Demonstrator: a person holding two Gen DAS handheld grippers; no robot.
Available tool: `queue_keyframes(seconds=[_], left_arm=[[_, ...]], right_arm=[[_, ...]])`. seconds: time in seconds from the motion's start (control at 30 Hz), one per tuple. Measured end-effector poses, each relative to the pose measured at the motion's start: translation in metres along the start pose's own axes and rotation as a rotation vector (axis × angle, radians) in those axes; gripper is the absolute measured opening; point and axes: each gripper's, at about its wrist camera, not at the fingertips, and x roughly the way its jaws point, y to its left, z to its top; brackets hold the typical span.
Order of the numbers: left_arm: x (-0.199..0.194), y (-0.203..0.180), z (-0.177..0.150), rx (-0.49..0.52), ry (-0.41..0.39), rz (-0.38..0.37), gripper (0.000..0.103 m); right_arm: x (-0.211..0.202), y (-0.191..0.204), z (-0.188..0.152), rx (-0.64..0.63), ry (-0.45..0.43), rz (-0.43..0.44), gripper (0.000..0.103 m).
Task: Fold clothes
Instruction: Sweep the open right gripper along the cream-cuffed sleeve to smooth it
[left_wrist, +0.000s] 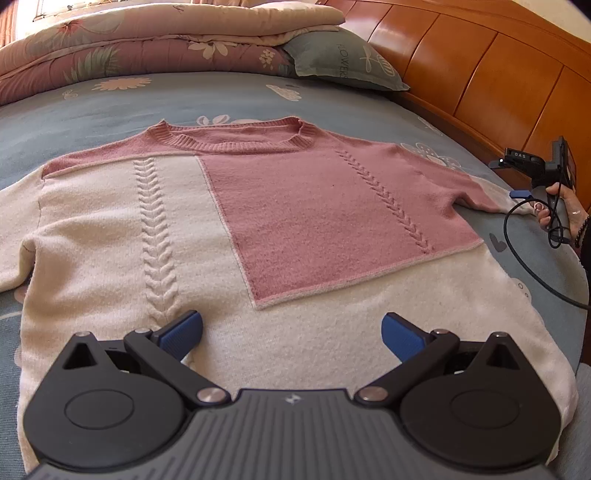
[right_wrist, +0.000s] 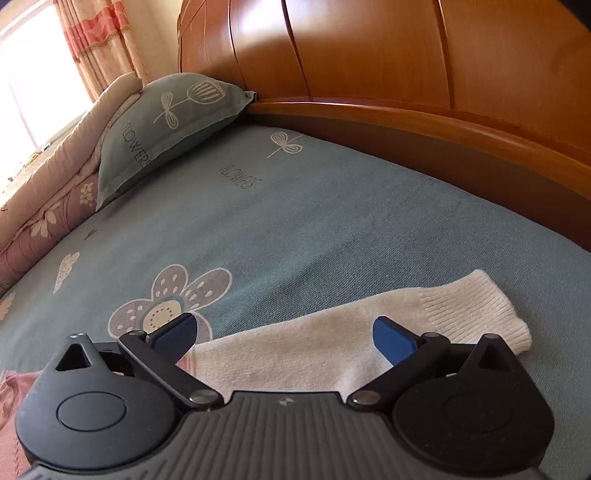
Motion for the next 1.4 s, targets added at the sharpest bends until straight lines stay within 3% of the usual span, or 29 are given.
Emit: queue_keyframes(seconds=[0.07,0.17,0.27,0.4,0.5,0.73,0.93,1.13,1.4], left_arm=[[0.0,0.002,0.0,-0.006,-0.001,-0.006,0.102],[-0.001,0.001,0.001,-0.006,0.001,-0.006,0.103],[-0.001,0.0,0.001,-0.004,0.005,-0.003,0.102],[-0.002,0.001,0.001,-0.01,0.007,-0.006,0.103],[-0.004,0.0,0.002,-0.01,0.012,-0.005,0.102],[-0.01,-0.003,0.002,0.0,0.02,0.006,0.103],[-0.02,-0.007,0.004,0.016,0.002,-0.007,0.103],[-0.033,-0.007,0.006,0.006,-0.027,-0.024,0.103],[-0.029,0.0,0.006,-0.008,-0.004,0.0,0.103]], right_arm=[[-0.005,-0.002,-0.005,-0.037,0.021,0.013,0.103],[-0.007,-0.016,-0.008,-0.047,0.039,-0.067,0.103],[-0.02,-0.025,-0.005,0.065,-0.002,-0.077,0.103],[-0.018,-0.015,-0.006,-0.044,0.057,-0.126,0.103],[-0.021,-0.012,-0.009,0.001,0.059,-0.158,0.103],[-0.016,0.091,-0.03,-0.29,0.119,-0.11,0.103],[0.005,0.153,-0.057,-0.345,0.178,-0.021,0.103],[-0.003,0.166,-0.088,-0.461,0.24,-0.068,0.103],[-0.016,0.17,-0.076,-0.353,0.244,-0.006,0.103]])
